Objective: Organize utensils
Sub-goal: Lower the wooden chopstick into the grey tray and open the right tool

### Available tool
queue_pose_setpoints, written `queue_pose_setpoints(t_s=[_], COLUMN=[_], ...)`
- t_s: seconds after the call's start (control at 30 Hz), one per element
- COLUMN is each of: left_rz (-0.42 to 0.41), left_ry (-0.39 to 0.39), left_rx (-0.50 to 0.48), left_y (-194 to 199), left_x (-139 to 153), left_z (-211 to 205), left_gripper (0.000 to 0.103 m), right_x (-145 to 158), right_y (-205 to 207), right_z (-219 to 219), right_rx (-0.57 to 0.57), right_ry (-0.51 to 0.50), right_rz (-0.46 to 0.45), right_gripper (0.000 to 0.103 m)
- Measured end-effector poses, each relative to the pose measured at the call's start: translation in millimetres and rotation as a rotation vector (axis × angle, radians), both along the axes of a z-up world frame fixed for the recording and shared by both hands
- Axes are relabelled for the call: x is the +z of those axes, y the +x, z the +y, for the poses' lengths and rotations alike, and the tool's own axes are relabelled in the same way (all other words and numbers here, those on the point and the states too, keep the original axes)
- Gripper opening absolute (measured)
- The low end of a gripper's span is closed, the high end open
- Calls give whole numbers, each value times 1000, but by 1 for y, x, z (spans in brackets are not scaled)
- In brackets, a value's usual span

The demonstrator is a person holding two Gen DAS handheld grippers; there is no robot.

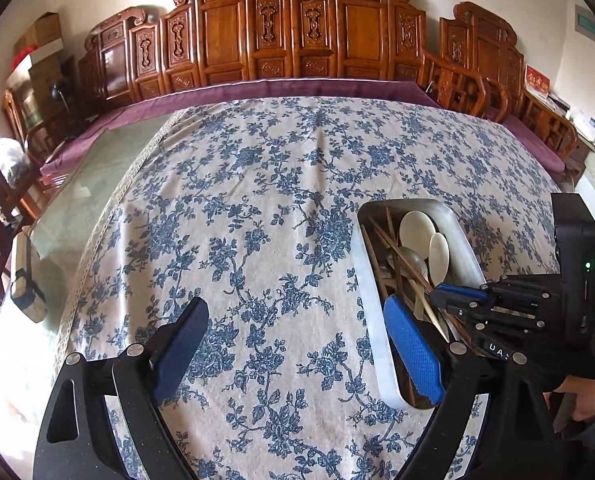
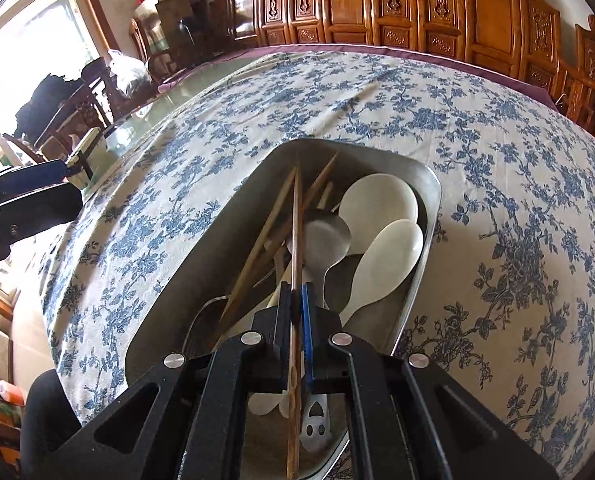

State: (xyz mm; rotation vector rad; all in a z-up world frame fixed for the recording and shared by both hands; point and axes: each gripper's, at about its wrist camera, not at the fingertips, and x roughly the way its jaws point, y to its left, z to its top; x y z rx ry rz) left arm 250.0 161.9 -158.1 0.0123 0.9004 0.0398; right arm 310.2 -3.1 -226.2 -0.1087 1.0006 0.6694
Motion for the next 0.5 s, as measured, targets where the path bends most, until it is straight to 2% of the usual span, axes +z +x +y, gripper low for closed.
queue_pose_setpoints(t_s=[0.2, 0.33, 0.37, 0.4, 0.5], left_rz=[8, 13, 14, 15, 15], left_ry=[5, 7, 8, 8, 8], left_rx=[-3, -5, -5, -6, -6], left_y=[1, 1, 1, 1, 2], left_x=[-4, -6, -7, -7, -7], left_z=[-4, -6, -7, -7, -8], left_gripper=[86, 86, 86, 86, 86], right_x=[7, 9, 9, 8, 9], right_y=[-1, 1, 2, 3, 1], right_z=[0, -1, -2, -3, -10], right_rx=[11, -9, -12, -13, -18], right_ry=[55, 52, 53, 51, 55], right_rz=[19, 21, 22, 19, 3], right_gripper=[7, 7, 10, 19, 22])
